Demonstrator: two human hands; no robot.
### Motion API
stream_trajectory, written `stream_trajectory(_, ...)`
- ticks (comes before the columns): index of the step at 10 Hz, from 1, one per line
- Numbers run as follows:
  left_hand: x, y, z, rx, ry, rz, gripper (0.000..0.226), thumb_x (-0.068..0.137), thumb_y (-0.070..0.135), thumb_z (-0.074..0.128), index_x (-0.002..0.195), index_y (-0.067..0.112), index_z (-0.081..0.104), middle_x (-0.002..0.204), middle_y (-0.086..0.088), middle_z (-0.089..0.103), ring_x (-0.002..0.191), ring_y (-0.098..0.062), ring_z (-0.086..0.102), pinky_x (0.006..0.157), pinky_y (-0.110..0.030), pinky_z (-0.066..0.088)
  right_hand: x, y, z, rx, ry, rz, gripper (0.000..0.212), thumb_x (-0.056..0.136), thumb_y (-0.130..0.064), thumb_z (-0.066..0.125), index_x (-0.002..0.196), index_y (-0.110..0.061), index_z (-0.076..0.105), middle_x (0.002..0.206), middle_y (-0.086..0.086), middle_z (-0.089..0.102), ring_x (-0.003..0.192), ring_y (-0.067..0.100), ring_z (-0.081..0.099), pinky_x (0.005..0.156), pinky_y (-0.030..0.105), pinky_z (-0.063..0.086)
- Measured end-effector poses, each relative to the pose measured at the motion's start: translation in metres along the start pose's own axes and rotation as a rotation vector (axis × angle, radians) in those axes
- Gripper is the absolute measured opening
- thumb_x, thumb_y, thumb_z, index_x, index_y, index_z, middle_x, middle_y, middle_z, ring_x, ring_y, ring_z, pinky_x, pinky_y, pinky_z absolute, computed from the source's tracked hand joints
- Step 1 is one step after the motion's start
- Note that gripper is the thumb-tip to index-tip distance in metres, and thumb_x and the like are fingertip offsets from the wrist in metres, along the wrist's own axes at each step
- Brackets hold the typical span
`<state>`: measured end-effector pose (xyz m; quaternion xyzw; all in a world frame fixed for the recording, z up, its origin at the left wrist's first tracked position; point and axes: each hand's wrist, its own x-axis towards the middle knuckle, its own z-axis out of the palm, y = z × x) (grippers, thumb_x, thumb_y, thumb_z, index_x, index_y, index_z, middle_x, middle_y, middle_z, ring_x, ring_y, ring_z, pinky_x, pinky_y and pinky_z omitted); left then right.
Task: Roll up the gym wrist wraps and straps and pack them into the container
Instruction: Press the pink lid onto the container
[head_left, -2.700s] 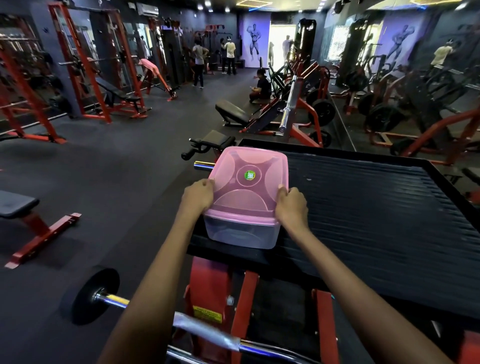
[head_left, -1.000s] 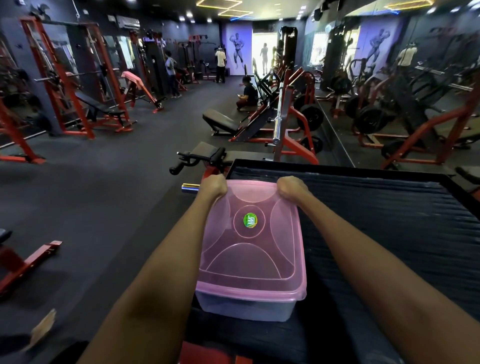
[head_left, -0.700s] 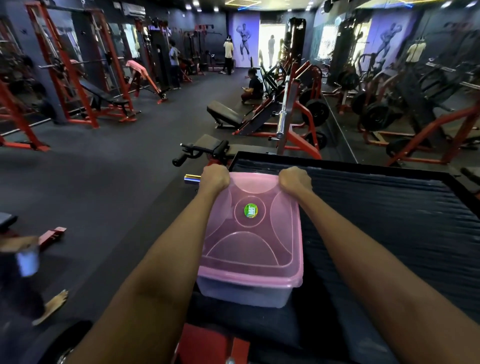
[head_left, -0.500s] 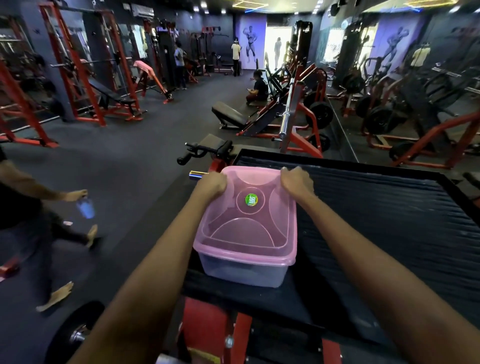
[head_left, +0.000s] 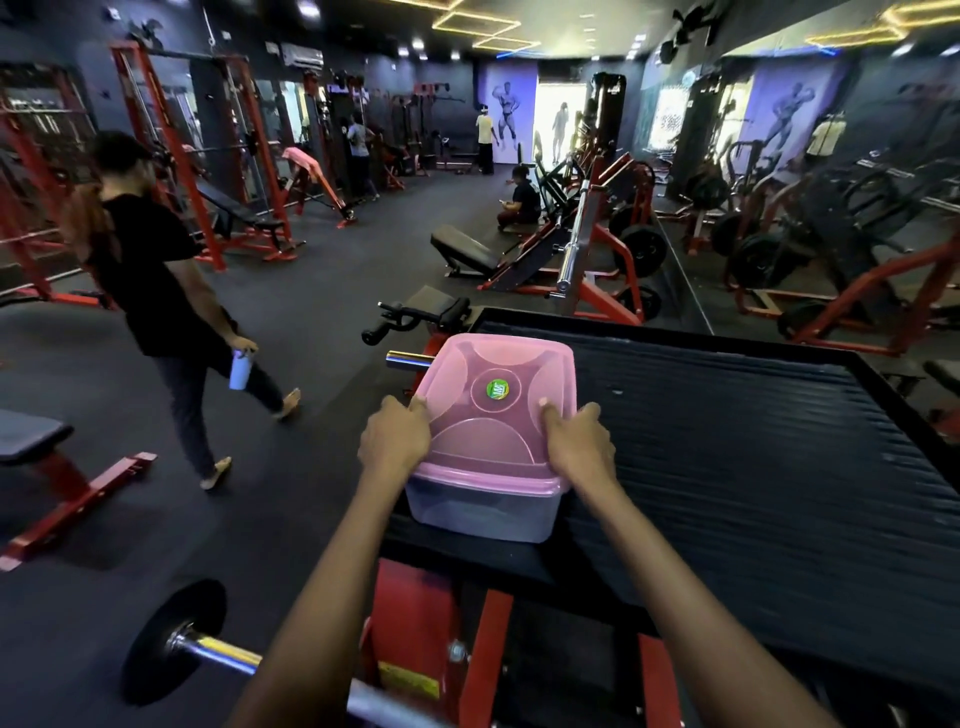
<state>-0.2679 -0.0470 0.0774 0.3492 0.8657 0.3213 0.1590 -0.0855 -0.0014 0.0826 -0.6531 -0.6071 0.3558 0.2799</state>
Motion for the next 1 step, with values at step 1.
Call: stream_trajectory(1, -0.0083, -0.0041, -0.0006, -0.011, 0.067, 0.078, 0.042, 0.094, 0.032, 0.039, 0.114, -0.001, 0.054, 0.123, -0.023, 0.055, 0.112, -0.040, 0.052, 0.092, -0.042, 0.042, -0.0025, 0.0100, -0.0067, 0.114, -0.072, -0.019, 0.054, 0.093, -0.049, 0.041, 0.126, -0.005, 0.041, 0.126, 0.017, 0.056, 0.108, 0.034, 0.057, 0.088, 0.040, 0.048)
